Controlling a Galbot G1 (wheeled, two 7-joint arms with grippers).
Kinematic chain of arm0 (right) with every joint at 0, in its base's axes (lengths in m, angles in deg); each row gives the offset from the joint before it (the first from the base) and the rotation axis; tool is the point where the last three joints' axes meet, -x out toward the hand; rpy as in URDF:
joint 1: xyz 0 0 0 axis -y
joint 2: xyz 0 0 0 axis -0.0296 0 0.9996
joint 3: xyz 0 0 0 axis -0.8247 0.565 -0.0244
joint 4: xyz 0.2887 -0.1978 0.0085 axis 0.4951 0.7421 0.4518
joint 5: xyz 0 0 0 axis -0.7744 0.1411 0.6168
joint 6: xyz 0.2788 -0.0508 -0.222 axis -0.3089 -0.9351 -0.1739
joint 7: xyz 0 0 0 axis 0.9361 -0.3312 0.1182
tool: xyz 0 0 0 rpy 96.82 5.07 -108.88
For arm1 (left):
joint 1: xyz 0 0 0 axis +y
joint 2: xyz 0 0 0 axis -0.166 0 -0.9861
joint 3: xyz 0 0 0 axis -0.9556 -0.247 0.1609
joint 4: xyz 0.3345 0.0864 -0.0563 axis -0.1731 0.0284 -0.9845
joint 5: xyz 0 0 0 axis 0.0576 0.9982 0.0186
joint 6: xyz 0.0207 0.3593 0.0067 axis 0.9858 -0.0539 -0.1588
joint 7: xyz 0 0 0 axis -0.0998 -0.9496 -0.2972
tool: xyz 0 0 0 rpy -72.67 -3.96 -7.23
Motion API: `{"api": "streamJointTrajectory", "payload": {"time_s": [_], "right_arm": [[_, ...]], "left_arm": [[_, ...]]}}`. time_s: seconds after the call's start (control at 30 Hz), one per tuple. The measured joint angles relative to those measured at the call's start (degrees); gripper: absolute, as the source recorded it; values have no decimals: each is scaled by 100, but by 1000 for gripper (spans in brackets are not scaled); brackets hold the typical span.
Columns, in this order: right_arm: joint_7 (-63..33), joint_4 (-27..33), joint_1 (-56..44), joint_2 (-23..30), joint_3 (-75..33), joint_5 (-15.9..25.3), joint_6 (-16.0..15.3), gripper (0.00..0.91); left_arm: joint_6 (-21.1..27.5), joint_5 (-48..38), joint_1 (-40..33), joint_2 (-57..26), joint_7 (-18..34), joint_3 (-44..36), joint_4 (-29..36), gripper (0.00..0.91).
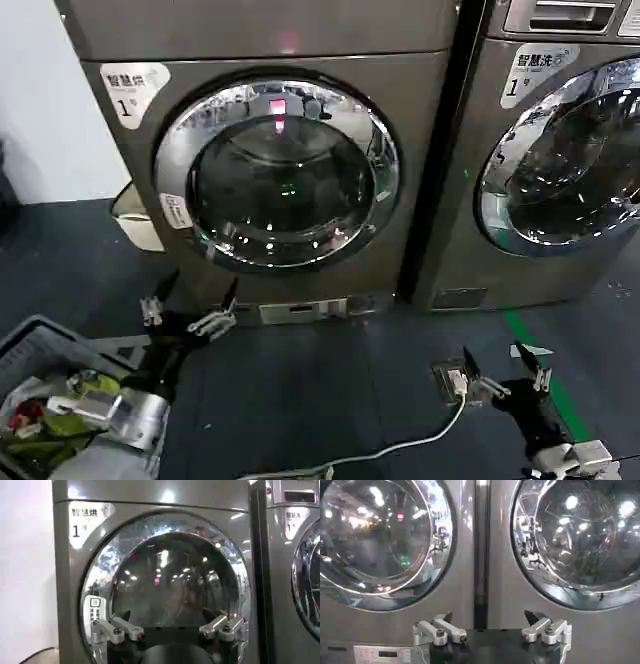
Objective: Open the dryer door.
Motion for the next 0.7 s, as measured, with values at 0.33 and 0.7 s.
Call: {"api": "streamJointTrajectory", "payload": {"time_s": [0.33,0.7], "right_arm": [[-207,374,764,-1008,586,-726,94,907],[-339,744,2076,-2382,1882,-1749,219,907]], "left_arm": [[13,-58,62,-108,0,18,76,907],[28,-79,76,-146,3,40,109,907]]}}
